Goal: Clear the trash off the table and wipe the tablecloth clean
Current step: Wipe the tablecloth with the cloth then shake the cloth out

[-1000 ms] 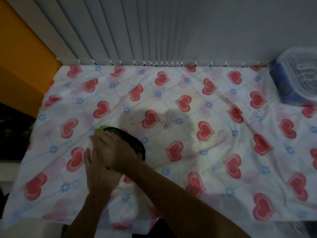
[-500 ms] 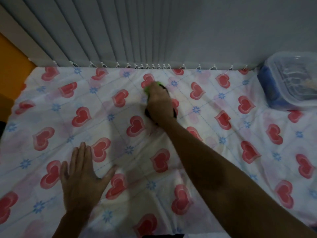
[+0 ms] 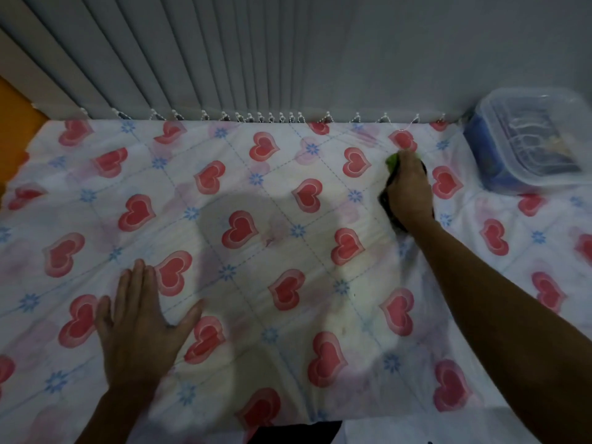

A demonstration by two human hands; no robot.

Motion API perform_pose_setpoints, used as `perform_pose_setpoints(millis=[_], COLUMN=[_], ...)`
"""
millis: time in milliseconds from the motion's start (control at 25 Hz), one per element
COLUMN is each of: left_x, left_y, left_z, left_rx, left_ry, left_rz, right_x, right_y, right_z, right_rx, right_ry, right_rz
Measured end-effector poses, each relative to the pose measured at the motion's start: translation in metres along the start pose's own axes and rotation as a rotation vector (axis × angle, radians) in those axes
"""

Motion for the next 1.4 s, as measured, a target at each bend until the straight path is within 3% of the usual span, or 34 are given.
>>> perform_pose_setpoints(millis=[160,280,360,440,520,680,880,1160,1400], left_x=[-0.002,-0.002,-0.002,-0.006,-0.006,-0.003,-0.004,-0.007,-0.009], left_y=[-0.001,0.002,-0.001,-0.002,0.004,0.007,0.006,0.01,0.012], left_z=[-0.001,-0.001,-0.003,-0.002,0.003,0.006,0.007,0.006,0.004], left_rx=[0.011,0.022,-0.016,-0.051,-0.027,-0.029,0.01,-0.006,-0.007], left_ry=[0.025,0.036,0.061,0.01,-0.058,0.018,0.047,0.067,0.11], left_rz=[0.014,0.031,0.043,0.09,0.167,0.083,0.087,0.106,0.144], right_x=[0.008,-0.073,-0.153,-0.217,-0.239,-0.209,-0.112,-0.027,-0.01], right_y=[0.047,0.111,0.156,0.194,0.214,0.198,0.184,0.259,0.327], right_z=[-0.04,-0.046,-0.021,0.029,0.074,0.078,0.024,-0.046,-0.06], right_rx=[0.033,0.019,-0.108,-0.261,-0.419,-0.29,-0.163,-0.094,-0.053], right_ry=[0.001,-0.245,-0.369,-0.203,-0.014,-0.02,0.108,0.141,0.158], right_rz=[0.17,0.094,-0.057,-0.344,-0.437,-0.23,-0.033,0.21,0.312])
Point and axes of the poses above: each hand's wrist, its own y-axis away from the middle knuckle, its own z-axis out of the palm, x = y × z, the point moved 1 cm from there along -y, towards the middle knuckle, and after that the axes turned 2 degrees about -y, right-handed, at the moved point
